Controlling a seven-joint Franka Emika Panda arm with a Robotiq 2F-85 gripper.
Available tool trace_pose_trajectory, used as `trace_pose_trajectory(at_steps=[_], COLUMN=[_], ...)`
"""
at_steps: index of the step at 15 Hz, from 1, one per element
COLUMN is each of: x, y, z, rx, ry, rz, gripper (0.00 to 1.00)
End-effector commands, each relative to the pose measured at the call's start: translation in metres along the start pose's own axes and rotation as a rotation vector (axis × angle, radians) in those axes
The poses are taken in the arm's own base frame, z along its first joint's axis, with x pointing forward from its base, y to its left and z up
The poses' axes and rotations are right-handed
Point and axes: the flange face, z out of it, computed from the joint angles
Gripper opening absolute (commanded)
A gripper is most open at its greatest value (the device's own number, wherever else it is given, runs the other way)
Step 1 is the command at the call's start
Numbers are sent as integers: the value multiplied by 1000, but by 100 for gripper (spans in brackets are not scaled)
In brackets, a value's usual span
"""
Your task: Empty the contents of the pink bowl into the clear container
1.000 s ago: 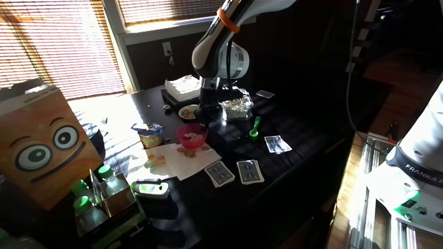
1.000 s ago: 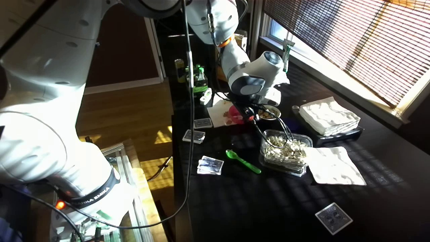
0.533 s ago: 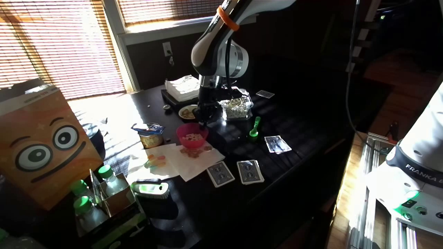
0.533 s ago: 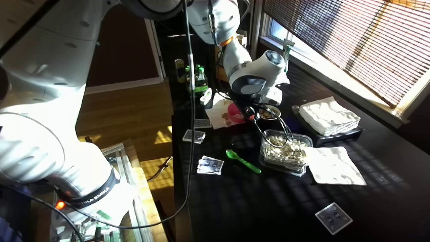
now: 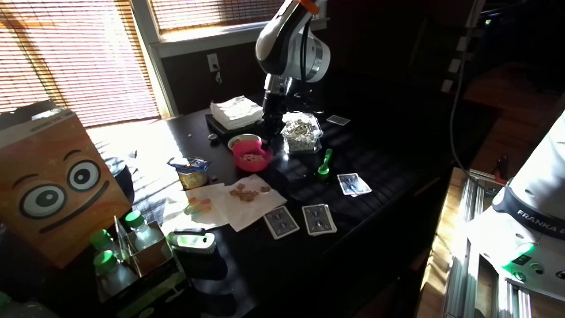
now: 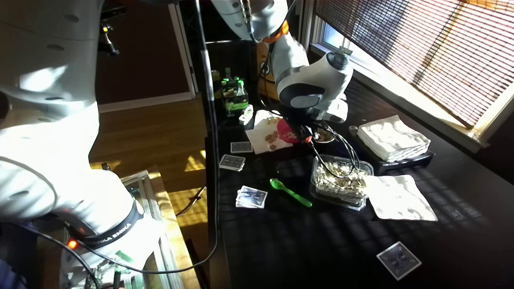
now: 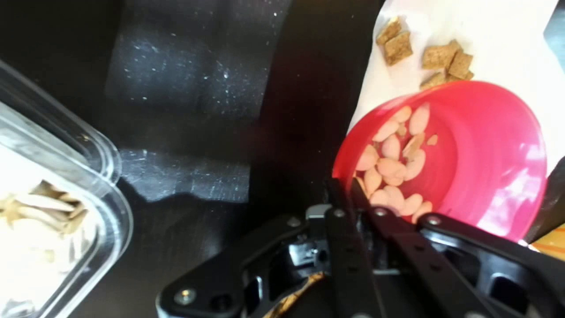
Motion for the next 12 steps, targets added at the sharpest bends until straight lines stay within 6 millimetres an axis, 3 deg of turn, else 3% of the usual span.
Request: trace_pose_trajectory(at_steps=[1,6,7,11,12], x=[-35,-60,-44,-53,-53], y=[16,43,45,47,57], z=[-46,-89,-75,-87,-87], rx=[-17,-47,-52,-60,-84], ry=[39,93,72,83,89], rz=[35,101,95,102,140], gripper=[1,1,3,3,1])
